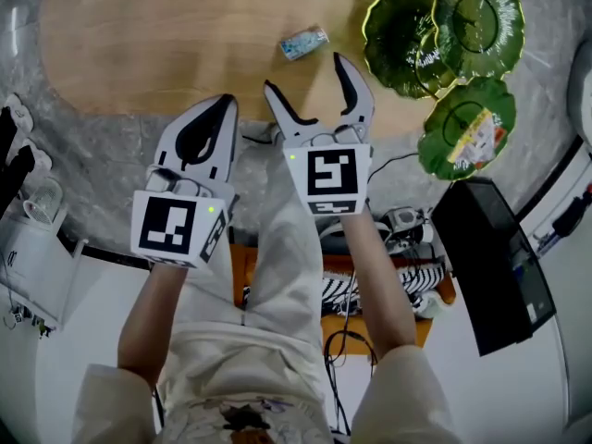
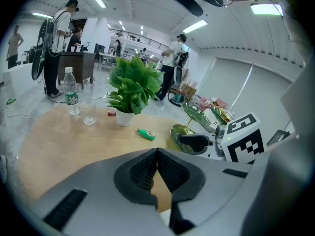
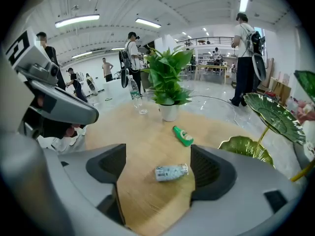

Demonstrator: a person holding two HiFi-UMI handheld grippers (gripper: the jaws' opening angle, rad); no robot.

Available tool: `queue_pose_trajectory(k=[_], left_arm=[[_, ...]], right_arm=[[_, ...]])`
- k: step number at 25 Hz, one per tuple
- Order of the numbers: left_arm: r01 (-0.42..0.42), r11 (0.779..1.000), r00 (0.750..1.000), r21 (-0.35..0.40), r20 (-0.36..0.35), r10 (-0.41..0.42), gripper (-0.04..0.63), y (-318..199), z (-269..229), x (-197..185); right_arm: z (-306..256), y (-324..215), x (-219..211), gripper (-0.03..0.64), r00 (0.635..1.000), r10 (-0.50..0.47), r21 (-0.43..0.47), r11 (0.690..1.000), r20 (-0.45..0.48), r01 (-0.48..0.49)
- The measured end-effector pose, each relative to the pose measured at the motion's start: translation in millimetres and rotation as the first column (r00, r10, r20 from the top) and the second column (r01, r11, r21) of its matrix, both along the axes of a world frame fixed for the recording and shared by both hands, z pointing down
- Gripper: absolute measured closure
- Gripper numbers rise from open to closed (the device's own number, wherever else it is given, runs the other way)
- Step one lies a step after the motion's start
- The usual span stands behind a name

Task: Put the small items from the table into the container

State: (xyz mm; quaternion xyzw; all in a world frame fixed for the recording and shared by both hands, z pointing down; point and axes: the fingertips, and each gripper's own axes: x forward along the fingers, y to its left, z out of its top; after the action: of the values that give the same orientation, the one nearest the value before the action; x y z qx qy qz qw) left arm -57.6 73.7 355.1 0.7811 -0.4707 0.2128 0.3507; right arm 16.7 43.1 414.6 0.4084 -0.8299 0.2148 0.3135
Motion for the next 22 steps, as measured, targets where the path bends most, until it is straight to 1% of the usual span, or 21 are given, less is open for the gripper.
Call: queue_pose_trajectory(k=[7,15,22], left_arm=[[0.004,1.0,1.0,-0.01,-0.011,-0.004,0.586,1,10,1],[0.003,1.0,1.0,-0.017,-0.019,-0.003,0.586,1,24,6],[0.003,0.999,1.0,-0.04,-0.023,-0.004,0.586,5,41,7]], right_arm=[[26,2,0,0.21,0.999,-0.018,-0.027,0.999,-0.026,0.017],[49,0,3,0.21,0.998,-0.036,-0.037,0.999,-0.05,0.035],[68,-1,7,0.21,0.998,-0.027,-0.049,0.999,-0.059,0.024]])
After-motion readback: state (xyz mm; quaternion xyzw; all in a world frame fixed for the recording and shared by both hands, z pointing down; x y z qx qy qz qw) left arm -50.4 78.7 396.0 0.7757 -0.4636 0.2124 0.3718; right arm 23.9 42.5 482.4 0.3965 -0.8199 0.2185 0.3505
